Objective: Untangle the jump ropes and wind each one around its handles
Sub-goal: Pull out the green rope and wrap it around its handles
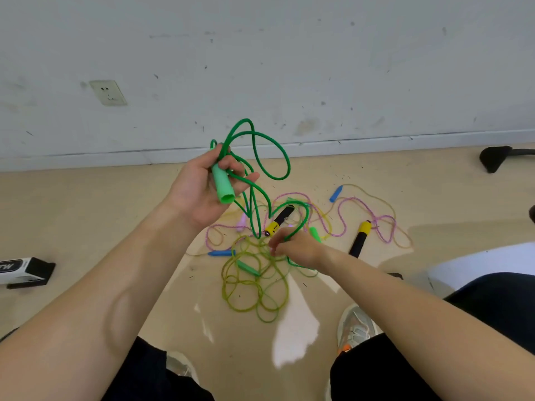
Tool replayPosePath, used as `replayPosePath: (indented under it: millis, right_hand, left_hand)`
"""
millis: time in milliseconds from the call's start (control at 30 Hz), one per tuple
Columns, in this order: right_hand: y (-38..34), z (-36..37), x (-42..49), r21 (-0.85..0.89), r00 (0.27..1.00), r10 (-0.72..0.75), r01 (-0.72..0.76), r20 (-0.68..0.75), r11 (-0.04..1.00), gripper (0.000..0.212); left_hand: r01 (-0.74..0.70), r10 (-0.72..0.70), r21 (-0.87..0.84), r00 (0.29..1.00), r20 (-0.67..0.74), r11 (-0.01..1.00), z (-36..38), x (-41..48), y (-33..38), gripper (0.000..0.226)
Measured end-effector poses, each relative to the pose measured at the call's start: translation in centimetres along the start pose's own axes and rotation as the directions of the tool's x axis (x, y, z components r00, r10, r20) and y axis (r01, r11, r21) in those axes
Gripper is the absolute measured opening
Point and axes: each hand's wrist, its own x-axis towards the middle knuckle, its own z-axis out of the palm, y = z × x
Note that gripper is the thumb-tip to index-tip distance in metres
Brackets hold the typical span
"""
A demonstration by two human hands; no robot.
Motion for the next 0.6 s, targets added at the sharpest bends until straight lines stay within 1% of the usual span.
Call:
replayPosePath:
  millis: [33, 100, 133, 167, 200, 233, 267, 300, 333, 367, 400, 433, 467, 500, 533, 600]
  right_hand:
    - [0.4, 0.2, 0.2, -0.054, 1.0, 0.009, -0.008, 0.024, 0.998, 0.01]
    - [0.9, 0.0, 0.0, -0.192, 0.994, 0.072, -0.055, 0.084, 0.98, 0.022]
    - [1.0, -0.1, -0.2, -0.224, 0.988, 0.119, -0.096, 0.094, 0.97, 0.025]
    - [1.1, -0.3, -0.4, -0.226, 0.984, 0.155, -0.131, 0.089, 0.965, 0.028]
    - [1.1, -0.7, -0.6, -0.216, 0.981, 0.178, -0.158, 0.077, 0.964, 0.03]
    - [0.9, -1.1, -0.7, -0.195, 0.981, 0.186, -0.171, 0.059, 0.966, 0.031]
    - [0.4, -1.6, -1.0, -0.182, 0.984, 0.175, -0.167, 0.029, 0.969, 0.032]
    - [-0.1, -2.0, -1.1, -0.173, 0.989, 0.151, -0.15, -0.011, 0.973, 0.033]
    - [-0.5, -2.5, -1.1, -0.156, 0.991, 0.125, -0.132, -0.055, 0.979, 0.035]
    - [-1.0, -3.0, -1.2, -0.121, 0.989, 0.104, -0.116, -0.106, 0.986, 0.036]
    - [-1.4, -3.4, -1.3, -0.074, 0.985, 0.091, -0.103, -0.149, 0.992, 0.033]
    - [-1.9, -3.8, -1.4, -0.019, 0.981, 0.082, -0.087, -0.175, 0.996, 0.027]
    - [-2.5, -4.1, -1.6, 0.043, 0.981, 0.075, -0.069, -0.177, 0.997, 0.023]
    - [-3.1, -4.4, -1.9, 0.118, 0.985, 0.072, -0.054, -0.157, 0.992, 0.022]
    - [-3.8, -4.5, -2.1, 0.202, 0.99, 0.066, -0.04, -0.123, 0.979, 0.023]
    - [-5.4, -4.6, -2.6, 0.373, 0.998, 0.022, -0.001, -0.052, 0.928, 0.018]
  left_hand:
    - [-0.023, 0.022, -0.023, 1.0, -0.017, 0.999, 0.0, 0.1, 0.3, 0.022]
    - [-0.098, 0.094, -0.051, 0.993, -0.07, 0.994, -0.5, 0.5, 1.1, 0.021]
    - [-0.155, 0.152, -0.017, 0.983, -0.104, 0.988, -1.1, 0.9, 1.5, 0.02]
    - [-0.218, 0.226, 0.071, 0.964, -0.142, 0.973, -1.8, 1.3, 1.8, 0.018]
    - [-0.277, 0.318, 0.218, 0.931, -0.181, 0.936, -2.6, 1.7, 2.0, 0.015]
    - [-0.311, 0.42, 0.404, 0.882, -0.215, 0.86, -3.5, 2.2, 2.1, 0.012]
    - [-0.301, 0.52, 0.596, 0.821, -0.235, 0.744, -4.5, 2.6, 2.1, 0.009]
    - [-0.253, 0.605, 0.755, 0.762, -0.23, 0.605, -5.5, 3.0, 2.0, 0.009]
    - [-0.187, 0.663, 0.866, 0.722, -0.199, 0.464, -6.4, 3.4, 1.8, 0.008]
    - [-0.125, 0.686, 0.931, 0.71, -0.157, 0.343, -7.2, 3.8, 1.7, 0.006]
    - [-0.072, 0.676, 0.963, 0.725, -0.128, 0.259, -7.8, 4.0, 1.5, 0.005]
    - [-0.026, 0.648, 0.977, 0.752, -0.12, 0.21, -8.3, 4.2, 1.2, 0.007]
    - [0.009, 0.61, 0.98, 0.782, -0.13, 0.198, -8.7, 4.4, 0.8, 0.01]
    - [0.031, 0.562, 0.976, 0.813, -0.151, 0.217, -8.7, 4.4, 0.3, 0.012]
    - [0.033, 0.504, 0.965, 0.848, -0.164, 0.259, -8.5, 4.3, -0.4, 0.013]
    - [0.002, 0.363, 0.929, 0.92, -0.147, 0.369, -8.0, 4.0, -2.2, 0.015]
